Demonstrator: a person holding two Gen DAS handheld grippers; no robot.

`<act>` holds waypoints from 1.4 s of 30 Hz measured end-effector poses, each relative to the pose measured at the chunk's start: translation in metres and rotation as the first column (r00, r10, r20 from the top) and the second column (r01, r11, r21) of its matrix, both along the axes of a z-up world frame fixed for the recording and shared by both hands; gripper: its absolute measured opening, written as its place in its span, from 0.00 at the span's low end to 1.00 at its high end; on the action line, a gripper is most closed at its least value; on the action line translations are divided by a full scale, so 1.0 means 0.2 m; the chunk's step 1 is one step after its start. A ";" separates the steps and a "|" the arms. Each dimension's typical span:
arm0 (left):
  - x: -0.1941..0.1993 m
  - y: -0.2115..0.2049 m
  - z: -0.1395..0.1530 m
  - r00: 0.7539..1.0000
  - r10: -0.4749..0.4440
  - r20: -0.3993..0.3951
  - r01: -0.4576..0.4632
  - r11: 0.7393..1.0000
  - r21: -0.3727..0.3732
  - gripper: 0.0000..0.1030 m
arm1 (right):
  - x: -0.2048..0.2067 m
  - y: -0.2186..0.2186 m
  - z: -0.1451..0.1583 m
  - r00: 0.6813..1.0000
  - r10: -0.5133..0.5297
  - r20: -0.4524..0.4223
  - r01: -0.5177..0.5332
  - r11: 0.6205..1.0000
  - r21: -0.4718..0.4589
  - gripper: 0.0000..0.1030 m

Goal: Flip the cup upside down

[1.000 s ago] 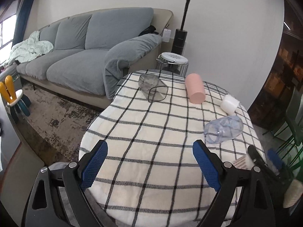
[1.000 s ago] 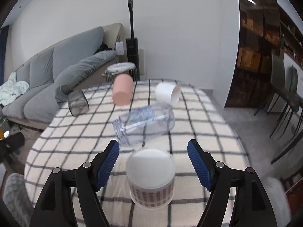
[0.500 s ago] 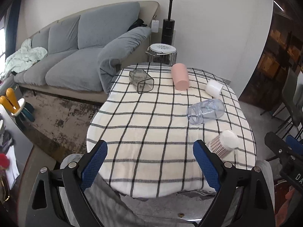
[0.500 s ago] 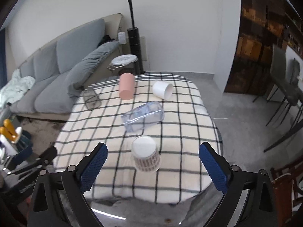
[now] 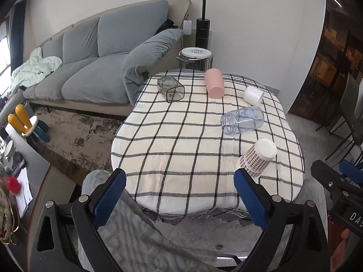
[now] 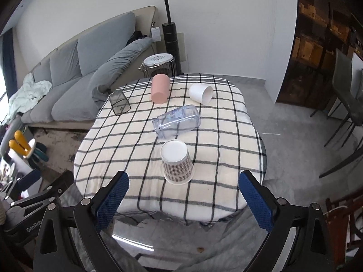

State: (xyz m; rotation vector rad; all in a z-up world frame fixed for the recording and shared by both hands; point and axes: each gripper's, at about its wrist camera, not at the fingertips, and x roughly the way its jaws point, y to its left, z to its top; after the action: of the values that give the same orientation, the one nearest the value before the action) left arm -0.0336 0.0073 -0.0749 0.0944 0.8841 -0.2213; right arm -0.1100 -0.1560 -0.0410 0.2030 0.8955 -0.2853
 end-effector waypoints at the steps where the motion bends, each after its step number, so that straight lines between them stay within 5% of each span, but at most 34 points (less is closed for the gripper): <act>1: 0.00 0.00 0.00 1.000 -0.001 0.003 0.001 1.000 0.001 0.95 | 0.00 0.00 0.00 1.000 0.001 0.001 -0.001 1.000 -0.001 0.95; 42: 0.02 -0.01 0.03 1.000 -0.005 0.018 0.005 1.000 0.005 0.95 | 0.00 -0.02 0.03 1.000 -0.010 0.018 0.010 1.000 -0.012 0.95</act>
State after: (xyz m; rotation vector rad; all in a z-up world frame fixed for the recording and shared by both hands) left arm -0.0288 0.0043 -0.0688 0.1030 0.8670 -0.2224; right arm -0.1099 -0.1606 -0.0349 0.1988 0.8746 -0.2977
